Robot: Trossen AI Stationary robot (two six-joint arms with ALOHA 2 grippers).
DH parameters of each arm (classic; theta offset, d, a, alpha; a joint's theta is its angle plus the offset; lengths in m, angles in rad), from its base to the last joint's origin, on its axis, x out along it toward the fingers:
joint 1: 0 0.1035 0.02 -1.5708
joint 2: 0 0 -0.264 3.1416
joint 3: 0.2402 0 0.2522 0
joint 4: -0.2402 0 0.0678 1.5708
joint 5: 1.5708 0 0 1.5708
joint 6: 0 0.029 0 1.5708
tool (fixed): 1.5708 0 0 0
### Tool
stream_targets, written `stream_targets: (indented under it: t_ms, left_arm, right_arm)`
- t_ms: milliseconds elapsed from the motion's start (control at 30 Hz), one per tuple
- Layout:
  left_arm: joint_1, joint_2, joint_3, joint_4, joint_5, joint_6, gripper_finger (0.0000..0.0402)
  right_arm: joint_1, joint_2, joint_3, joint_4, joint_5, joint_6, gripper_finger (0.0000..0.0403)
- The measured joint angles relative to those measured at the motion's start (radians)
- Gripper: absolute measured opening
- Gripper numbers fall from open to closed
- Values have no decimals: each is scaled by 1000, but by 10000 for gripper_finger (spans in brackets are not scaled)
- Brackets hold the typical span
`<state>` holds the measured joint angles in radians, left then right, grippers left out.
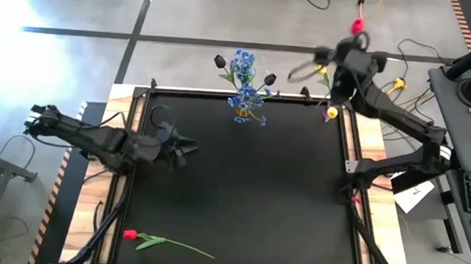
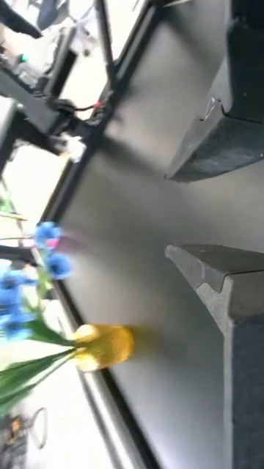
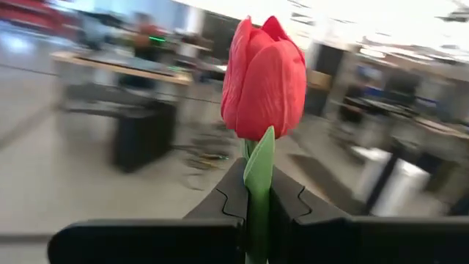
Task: Sort flowers into vase by color
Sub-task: Put the right red flower into the pink vase
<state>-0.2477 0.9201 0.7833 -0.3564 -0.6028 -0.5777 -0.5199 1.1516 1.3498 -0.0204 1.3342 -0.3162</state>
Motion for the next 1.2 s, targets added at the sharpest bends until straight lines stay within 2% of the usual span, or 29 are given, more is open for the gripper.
stream_targets:
  t_ms: [100,200,333,467,600,733,833,933,1033,1100,1200]
  left_arm:
    - [65,29,15,74,28,73,136]
    - [116,55,40,91,30,135,136]
    - [184,78,68,92,36,171,136]
    - [245,84,73,80,98,177,136]
    - [278,68,72,-2,124,168,136]
    - [286,31,71,-112,125,205,136]
    - [288,-6,71,-168,152,263,136]
    - [296,-38,71,-203,171,321,136]
    - [317,-63,71,-212,172,344,136]
    - [334,-75,71,-211,175,365,136]
    - [373,-84,71,-212,184,390,136]
  right_arm:
    - [-129,33,2,3,1,-1,12]
    - [-207,79,1,-1,-6,-23,12]
    - [-280,158,1,5,4,-65,12]
    - [-328,255,1,11,15,-100,12]
    - [-354,317,1,111,20,-93,12]
    - [-380,371,-1,279,-6,-220,12]
    - [-388,397,-22,542,-50,-397,12]
    - [-386,423,-38,873,-70,-647,12]
    - [-386,452,-47,1119,-118,-931,12]
    - [-385,461,-50,1224,-133,-1048,12]
    - [-373,452,-56,1251,-135,-1065,12]
